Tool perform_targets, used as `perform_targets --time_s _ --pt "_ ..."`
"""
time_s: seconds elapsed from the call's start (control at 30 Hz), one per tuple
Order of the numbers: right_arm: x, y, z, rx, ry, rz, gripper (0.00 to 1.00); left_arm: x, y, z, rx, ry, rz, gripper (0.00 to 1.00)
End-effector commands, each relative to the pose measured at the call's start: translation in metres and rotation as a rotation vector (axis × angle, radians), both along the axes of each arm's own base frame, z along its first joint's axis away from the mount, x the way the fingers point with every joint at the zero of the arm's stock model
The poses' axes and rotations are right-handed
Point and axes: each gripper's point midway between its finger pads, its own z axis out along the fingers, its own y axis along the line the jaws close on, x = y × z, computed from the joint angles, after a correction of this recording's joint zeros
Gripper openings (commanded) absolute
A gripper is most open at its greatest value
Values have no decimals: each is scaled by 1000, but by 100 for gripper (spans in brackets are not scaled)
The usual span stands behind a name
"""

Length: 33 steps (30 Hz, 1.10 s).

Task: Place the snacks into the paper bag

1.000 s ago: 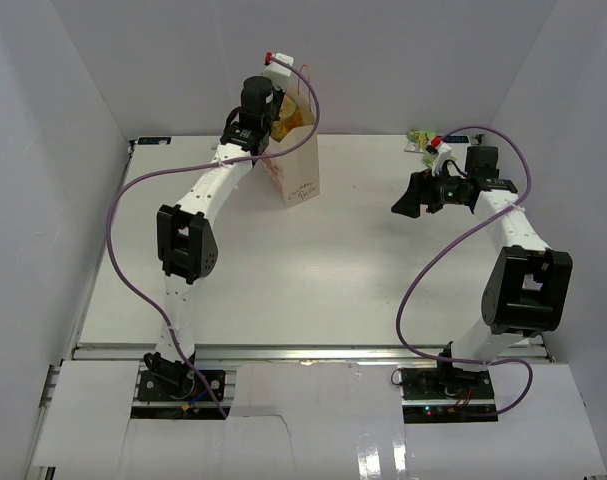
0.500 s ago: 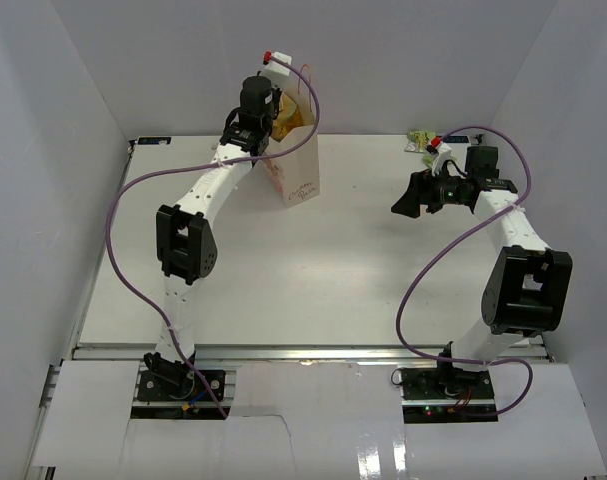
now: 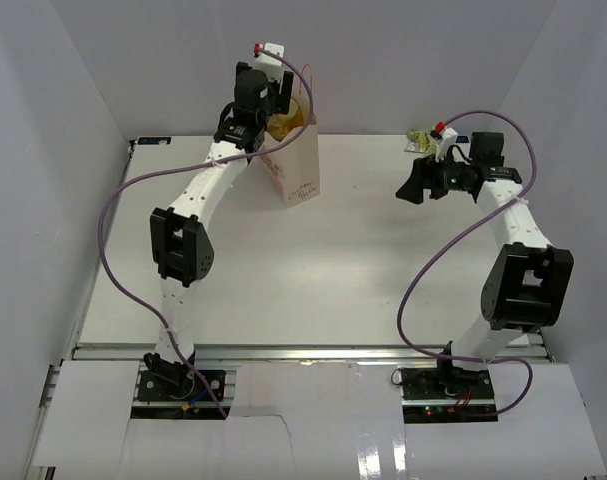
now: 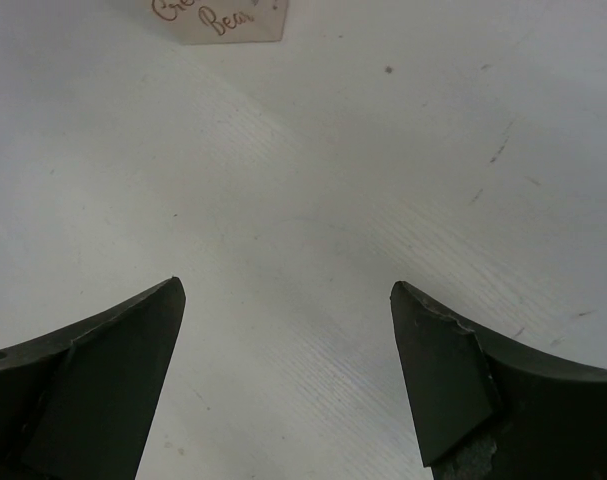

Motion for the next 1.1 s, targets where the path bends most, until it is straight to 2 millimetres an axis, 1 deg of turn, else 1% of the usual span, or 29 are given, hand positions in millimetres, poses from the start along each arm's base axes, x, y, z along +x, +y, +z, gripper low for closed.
perform_targets --time_s 0.0,0.07,0.1,0.13,0.17,0.2,0.23,0.27,0.3,0.33,0.37,0.4,0.43,0.47,0.5,0.53,0.57,0.6,0.63,0.67,0.7,0.73,0.77,0.8,0.87,0.9,1.0,1.03,1.07 --pt "32 -17 18 -52 -50 -77 89 -54 -8 129 -227 -174 -134 86" --pt "52 -29 30 -103 -79 -133 89 -63 -13 134 -271 -165 -173 87" --pt "62 -35 18 -124 -52 -157 89 -74 -12 147 -289 -178 -190 87" --pt "77 -50 26 -179 -67 -228 89 -78 -14 140 -307 -150 -203 88" --pt "86 -57 25 -206 -59 -267 89 -84 -16 138 -317 -137 -224 88" --pt "99 -67 4 -233 -6 -313 93 -101 -12 156 -334 -159 -238 88" --pt "106 -85 -7 -303 33 -386 93 -104 -14 135 -340 -106 -246 89" --pt "123 -94 11 -327 -10 -427 94 -114 -14 132 -349 -89 -268 89" --pt "134 -102 -16 -367 43 -446 96 -123 -14 128 -358 -73 -283 90" --pt "141 -116 -23 -420 55 -491 96 -149 -7 146 -375 -103 -307 92" --pt "150 -122 -16 -438 41 -514 96 -156 -13 110 -385 -26 -336 93" --pt "156 -125 -37 -459 74 -515 96 -168 -11 102 -400 -9 -345 94" --pt "159 -128 -42 -487 66 -498 97 -195 -3 115 -426 -36 -365 94" --pt "164 -130 -46 -497 50 -486 97 -203 -3 73 -450 50 -361 94" --pt "169 -130 -57 -510 50 -463 97 -215 -3 61 -469 79 -375 95" --pt "173 -134 -59 -549 22 -432 98 -237 4 67 -496 64 -388 96" --pt "181 -137 -60 -571 -13 -429 98 -248 6 54 -514 91 -392 97" --pt "187 -142 -68 -603 -24 -425 98 -257 7 12 -545 185 -372 97" --pt "192 -145 -70 -622 -41 -411 96 -267 8 0 -565 214 -368 97" --pt "197 -151 -82 -645 -44 -387 97 -284 13 -22 -600 255 -357 97" --pt "207 -152 -73 -636 -86 -374 97 -290 15 -32 -618 276 -349 97" --pt "212 -153 -75 -624 -94 -370 97 -296 18 -40 -639 290 -336 97" --pt "216 -156 -75 -629 -111 -363 97 -306 22 -39 -664 281 -334 97" --pt "223 -155 -84 -618 -124 -349 96 -312 24 -58 -697 320 -310 97" --pt "235 -151 -86 -600 -170 -332 98 -320 27 -67 -751 321 -299 98" --pt "238 -151 -89 -595 -181 -331 98 -321 27 -62 -755 305 -306 97" --pt "250 -152 -101 -578 -197 -350 100 -320 23 -67 -775 319 -320 97" --pt "255 -153 -104 -578 -208 -357 95 -319 22 -66 -772 328 -319 97" --pt "258 -153 -112 -577 -204 -361 95 -319 20 -66 -769 337 -326 97"
